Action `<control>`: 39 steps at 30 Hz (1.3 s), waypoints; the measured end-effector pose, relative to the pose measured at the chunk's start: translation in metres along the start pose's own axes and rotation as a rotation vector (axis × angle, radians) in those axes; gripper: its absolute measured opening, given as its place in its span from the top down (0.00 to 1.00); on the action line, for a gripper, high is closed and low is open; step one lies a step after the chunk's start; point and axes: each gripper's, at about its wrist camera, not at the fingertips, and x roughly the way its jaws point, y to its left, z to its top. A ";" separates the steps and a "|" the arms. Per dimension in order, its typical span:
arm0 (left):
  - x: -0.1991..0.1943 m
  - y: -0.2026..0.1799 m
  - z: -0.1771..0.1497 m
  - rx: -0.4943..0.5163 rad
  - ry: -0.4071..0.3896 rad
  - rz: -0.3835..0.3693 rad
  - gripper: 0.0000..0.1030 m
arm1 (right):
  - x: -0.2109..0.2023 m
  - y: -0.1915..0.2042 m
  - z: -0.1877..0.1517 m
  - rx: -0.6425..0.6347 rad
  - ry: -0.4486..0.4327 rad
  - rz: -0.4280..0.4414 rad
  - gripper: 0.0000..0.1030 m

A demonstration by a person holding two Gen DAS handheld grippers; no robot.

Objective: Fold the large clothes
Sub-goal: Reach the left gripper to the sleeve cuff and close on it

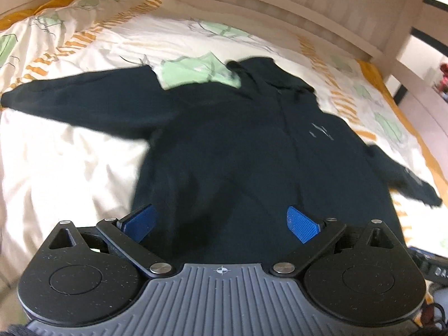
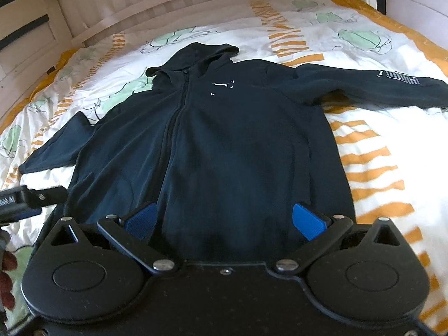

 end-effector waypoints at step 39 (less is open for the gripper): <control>0.111 0.286 0.127 -0.491 -0.215 0.291 0.02 | 0.137 0.093 0.055 -0.158 0.112 0.084 0.01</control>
